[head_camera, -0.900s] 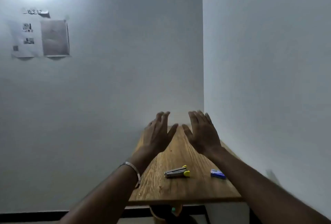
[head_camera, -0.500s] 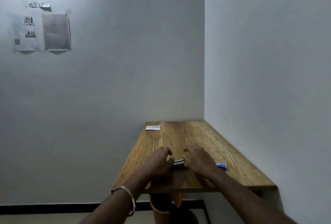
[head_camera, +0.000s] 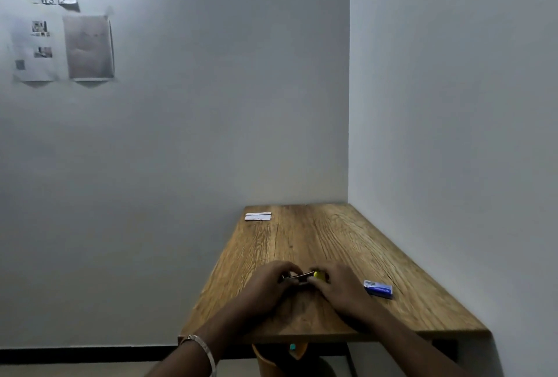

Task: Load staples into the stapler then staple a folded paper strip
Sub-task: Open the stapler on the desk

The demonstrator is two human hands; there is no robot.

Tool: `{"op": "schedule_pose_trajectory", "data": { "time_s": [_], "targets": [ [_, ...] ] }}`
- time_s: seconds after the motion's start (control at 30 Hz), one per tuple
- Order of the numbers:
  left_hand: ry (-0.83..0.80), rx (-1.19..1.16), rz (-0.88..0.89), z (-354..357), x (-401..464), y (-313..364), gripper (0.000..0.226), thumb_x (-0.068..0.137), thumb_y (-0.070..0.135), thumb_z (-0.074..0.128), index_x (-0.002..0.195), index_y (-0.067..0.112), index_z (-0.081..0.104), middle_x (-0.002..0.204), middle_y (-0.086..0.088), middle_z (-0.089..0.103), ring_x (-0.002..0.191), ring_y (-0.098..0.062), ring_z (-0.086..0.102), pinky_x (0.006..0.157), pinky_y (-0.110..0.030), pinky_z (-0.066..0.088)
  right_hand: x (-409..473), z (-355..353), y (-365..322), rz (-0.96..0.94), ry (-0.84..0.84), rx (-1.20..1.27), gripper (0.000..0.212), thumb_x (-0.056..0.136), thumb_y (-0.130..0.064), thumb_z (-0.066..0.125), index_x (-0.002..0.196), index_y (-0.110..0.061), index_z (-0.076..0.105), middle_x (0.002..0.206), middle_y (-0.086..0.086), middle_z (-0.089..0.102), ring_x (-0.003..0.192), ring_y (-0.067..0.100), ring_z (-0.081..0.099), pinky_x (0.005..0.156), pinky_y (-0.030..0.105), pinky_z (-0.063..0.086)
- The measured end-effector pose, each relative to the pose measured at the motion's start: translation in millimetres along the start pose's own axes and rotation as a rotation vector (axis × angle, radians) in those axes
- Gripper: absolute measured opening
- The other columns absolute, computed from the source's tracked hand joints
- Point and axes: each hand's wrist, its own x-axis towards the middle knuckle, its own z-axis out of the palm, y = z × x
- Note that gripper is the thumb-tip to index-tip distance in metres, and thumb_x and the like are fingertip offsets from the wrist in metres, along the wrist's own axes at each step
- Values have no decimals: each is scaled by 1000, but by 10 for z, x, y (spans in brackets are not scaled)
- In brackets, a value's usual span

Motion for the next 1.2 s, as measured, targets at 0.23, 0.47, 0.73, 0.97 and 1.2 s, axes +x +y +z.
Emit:
{"op": "schedule_pose_trajectory", "data": {
  "time_s": [0.23,0.47,0.73,0.97,1.2],
  "targets": [
    [38,-243,-142,-46,10,-8,19,102,28,48,105,32,66,96,16,65,89,4,60,71,-13,43,103,13,28,58,-23,332,38,87,-23,74,123,-28,64,115,-12,65,108,5,62,86,17,51],
    [37,-310,-121,10,92,35,16,98,34,54,98,28,69,92,7,70,83,-3,64,73,-20,50,133,36,-3,110,-81,652,48,86,-24,76,129,-27,56,109,0,74,95,9,73,77,23,59],
    [96,-370,-149,74,187,51,10,98,29,55,94,30,64,92,8,67,81,-1,61,69,-18,47,192,105,-115,273,-26,902,21,86,-10,76,105,-4,71,98,15,76,86,25,76,76,41,63],
    [96,-365,-169,73,165,34,13,100,33,51,93,34,62,92,11,65,78,5,58,67,-18,43,180,105,-83,233,-15,862,10,84,-14,77,94,-13,80,89,7,79,84,25,77,76,40,62],
    [118,-212,-170,102,175,120,19,104,34,41,97,25,56,88,8,60,76,-7,53,67,-27,40,217,163,-94,264,44,915,6,82,-6,78,87,-8,81,84,10,79,79,23,77,63,28,60]
  ]
}}
